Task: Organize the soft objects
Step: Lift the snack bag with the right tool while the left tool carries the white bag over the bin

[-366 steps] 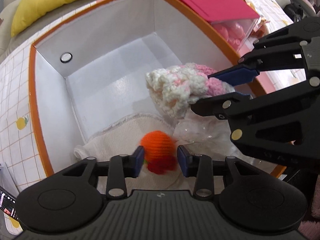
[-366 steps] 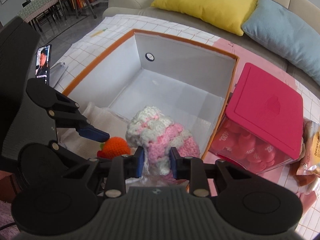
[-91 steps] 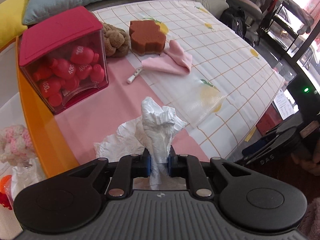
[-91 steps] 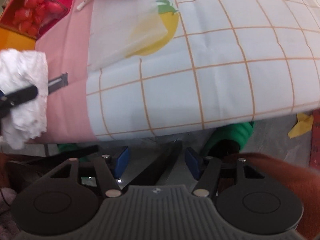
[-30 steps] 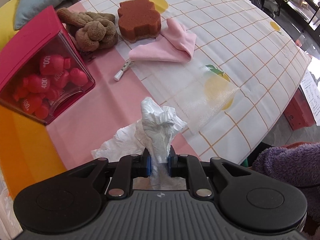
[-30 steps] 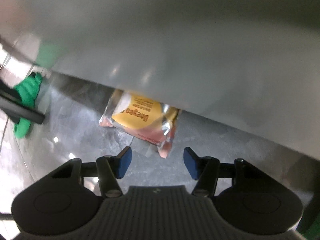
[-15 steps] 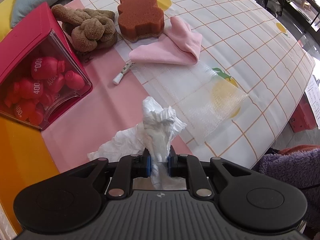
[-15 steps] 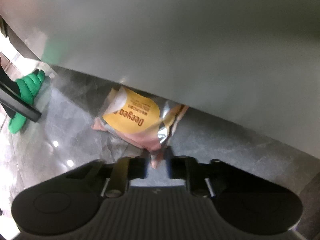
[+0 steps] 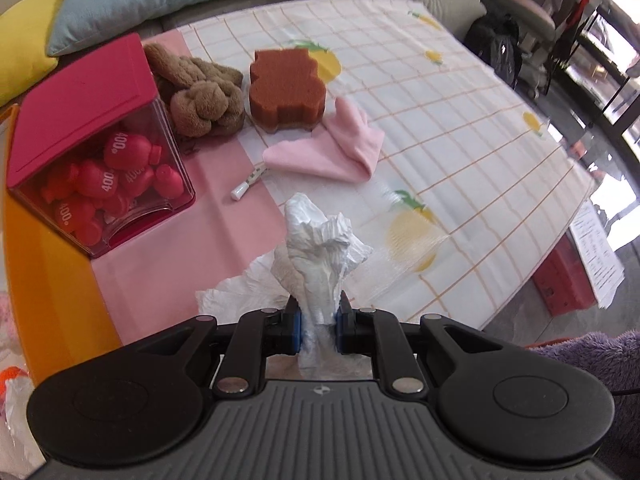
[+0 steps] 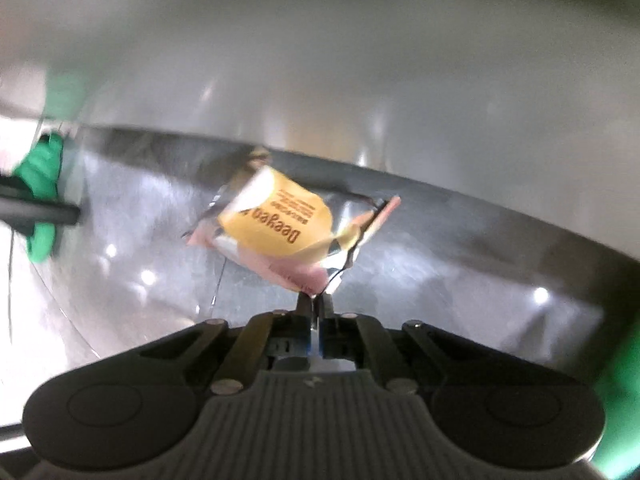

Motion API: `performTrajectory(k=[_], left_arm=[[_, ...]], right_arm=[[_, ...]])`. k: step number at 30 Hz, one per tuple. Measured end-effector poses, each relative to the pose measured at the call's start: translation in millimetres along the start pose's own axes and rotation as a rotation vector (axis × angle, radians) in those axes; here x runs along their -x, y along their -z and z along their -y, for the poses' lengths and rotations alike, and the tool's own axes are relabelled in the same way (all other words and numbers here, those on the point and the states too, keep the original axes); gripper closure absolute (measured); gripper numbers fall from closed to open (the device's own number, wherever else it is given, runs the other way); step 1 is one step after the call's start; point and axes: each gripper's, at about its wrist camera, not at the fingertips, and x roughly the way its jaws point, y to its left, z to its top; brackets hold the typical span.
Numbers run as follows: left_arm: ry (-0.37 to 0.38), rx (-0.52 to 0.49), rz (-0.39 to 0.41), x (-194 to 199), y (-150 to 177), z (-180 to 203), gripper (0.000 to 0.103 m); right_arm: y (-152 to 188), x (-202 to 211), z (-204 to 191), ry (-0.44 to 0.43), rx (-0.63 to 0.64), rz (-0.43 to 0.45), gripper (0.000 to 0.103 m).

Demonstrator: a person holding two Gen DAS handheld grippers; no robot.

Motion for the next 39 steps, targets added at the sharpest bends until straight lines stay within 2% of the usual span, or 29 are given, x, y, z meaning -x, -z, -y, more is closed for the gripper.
performTrajectory(k=[6,10,17,22,30,39], left_arm=[[0.044,0.051,0.081,30.0,11.3,-3.8,0.086],[0.075,0.069,0.14,50.3,17.8,-7.0,0.086],[0.133,0.098,0.231,78.9,32.4,-13.5,0.086],[0.164,0.126,0.276,95.5,40.5,-20.1,0.086],[0.177,0.13,0.362,128.2,44.8,-24.1,0.086],[0.156,0.169,0.451,157.7,52.6,-41.1,0.086]], right_arm=[[6.9,54.3,8.0,0.025,-0.125,0.005,0.103],[2.1,85.1,-1.8,0.025,-0.189,0.018,0.103],[3.2,161.9,-25.4,0.06,-0.17,0.003,0.103],[5.4,220.2,-46.1,0.145,-0.158,0.022,0.103],[-2.6,325.8,-74.5,0.211,-0.124,0.147,0.103],[1.0,413.3,-124.1,0.258,-0.03,0.273,0.103]])
